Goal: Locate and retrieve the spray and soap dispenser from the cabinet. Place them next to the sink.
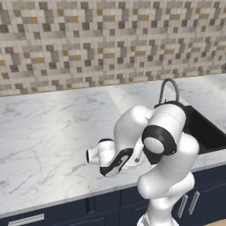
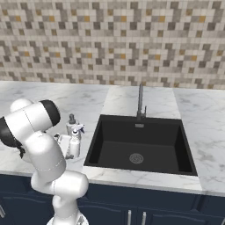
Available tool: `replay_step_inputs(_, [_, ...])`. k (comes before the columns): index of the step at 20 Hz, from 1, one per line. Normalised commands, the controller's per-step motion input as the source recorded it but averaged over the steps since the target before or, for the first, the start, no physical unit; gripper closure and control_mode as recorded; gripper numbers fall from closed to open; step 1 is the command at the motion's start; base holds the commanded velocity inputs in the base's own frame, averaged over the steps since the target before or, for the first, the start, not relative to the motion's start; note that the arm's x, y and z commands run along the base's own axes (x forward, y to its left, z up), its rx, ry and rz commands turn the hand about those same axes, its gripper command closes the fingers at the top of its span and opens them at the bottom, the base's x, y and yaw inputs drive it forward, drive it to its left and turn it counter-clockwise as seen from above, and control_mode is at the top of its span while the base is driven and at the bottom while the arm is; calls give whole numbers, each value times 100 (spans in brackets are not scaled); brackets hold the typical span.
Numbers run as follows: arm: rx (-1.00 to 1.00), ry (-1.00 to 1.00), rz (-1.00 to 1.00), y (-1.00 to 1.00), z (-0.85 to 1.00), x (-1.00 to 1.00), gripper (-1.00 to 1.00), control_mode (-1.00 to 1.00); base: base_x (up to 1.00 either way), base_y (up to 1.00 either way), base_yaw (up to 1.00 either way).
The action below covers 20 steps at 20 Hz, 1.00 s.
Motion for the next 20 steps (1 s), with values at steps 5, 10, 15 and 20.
replay_step_inputs(5, [0,0,0,24,-25,0,100,-100,0,0,0])
replay_step_inputs(10, [2,0,0,16,-28,0,100,-100,0,0,0])
replay_step_inputs(15, [1,0,-1,5,-30,-3,100,-100,0,0,0])
replay_step_inputs(20, [1,0,-1,8,-32,-8,-100,-100,0,0,0])
